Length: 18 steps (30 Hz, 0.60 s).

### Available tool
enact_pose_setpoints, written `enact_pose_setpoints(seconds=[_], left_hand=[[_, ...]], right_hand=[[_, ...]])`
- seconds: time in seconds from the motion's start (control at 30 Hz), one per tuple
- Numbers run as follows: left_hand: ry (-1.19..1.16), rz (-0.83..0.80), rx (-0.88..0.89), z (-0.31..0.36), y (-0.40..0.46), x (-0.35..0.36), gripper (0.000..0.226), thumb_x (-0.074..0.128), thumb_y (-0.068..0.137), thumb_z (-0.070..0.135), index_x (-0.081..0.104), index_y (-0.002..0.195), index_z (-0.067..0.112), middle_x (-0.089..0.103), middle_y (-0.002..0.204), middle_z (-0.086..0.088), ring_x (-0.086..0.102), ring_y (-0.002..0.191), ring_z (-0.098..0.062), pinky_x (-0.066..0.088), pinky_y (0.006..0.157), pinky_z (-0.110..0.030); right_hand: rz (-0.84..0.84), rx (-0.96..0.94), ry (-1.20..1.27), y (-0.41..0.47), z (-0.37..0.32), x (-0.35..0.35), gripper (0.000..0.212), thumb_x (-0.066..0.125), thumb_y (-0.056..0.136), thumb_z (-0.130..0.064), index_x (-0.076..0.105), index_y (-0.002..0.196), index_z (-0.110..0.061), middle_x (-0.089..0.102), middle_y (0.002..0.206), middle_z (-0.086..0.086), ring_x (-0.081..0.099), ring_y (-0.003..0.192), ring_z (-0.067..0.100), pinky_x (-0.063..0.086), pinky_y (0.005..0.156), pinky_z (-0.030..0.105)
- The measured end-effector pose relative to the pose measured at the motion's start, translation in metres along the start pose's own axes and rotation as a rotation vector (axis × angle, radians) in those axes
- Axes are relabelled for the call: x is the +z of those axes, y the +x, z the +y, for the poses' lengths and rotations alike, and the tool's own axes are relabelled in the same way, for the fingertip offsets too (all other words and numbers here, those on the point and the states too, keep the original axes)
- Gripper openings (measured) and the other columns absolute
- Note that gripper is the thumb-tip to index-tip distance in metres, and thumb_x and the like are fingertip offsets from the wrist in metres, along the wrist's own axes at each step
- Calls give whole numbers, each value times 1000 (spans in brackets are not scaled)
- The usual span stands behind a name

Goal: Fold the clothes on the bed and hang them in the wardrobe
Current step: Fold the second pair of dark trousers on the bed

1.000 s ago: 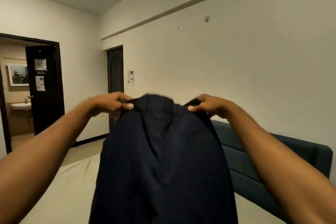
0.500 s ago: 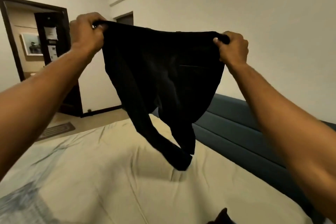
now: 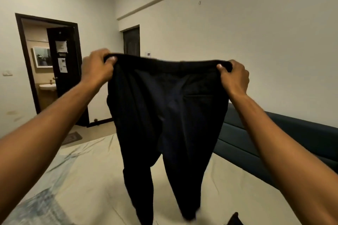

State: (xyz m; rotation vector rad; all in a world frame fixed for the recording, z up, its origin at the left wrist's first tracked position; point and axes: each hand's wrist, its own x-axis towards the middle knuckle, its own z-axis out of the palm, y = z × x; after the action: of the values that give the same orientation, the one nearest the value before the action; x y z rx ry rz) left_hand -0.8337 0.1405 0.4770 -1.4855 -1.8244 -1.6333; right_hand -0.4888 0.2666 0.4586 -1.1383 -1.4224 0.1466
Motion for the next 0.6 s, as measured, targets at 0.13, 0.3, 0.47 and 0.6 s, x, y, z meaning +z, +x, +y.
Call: enact_pose_setpoints(seconds=[0.13, 0.3, 0.47, 0.6], left_hand=[[-17, 316, 92, 48, 37, -28, 19, 51, 99, 22, 63, 98, 7, 67, 97, -14, 60, 96, -33, 38, 75, -34], [-30, 413, 154, 65, 75, -29, 15, 47, 100, 19, 54, 92, 7, 61, 93, -14, 51, 86, -30, 27, 69, -31], [161, 142, 90, -13, 76, 35, 19, 50, 102, 24, 61, 106, 10, 65, 108, -24, 60, 102, -42, 44, 79, -43], [255, -331, -146, -97, 46, 93, 14, 57, 100, 22, 68, 96, 14, 68, 103, -18, 63, 104, -37, 44, 82, -33]], right_hand=[[200, -97, 128, 18, -51, -15, 26, 57, 99, -35, 64, 109, -12, 70, 111, 7, 61, 106, 31, 35, 76, 27], [249, -127, 145, 44, -81, -9, 26, 56, 99, -35, 62, 109, -12, 69, 110, 7, 60, 104, 31, 34, 74, 28], [-257, 0, -16, 54, -16, 53, 21, 61, 94, -36, 66, 103, -17, 69, 108, 12, 64, 90, 31, 48, 73, 33], [-567, 220, -140, 24, 71, 121, 13, 62, 96, -24, 66, 101, -13, 66, 102, 15, 69, 73, 32, 63, 66, 44]])
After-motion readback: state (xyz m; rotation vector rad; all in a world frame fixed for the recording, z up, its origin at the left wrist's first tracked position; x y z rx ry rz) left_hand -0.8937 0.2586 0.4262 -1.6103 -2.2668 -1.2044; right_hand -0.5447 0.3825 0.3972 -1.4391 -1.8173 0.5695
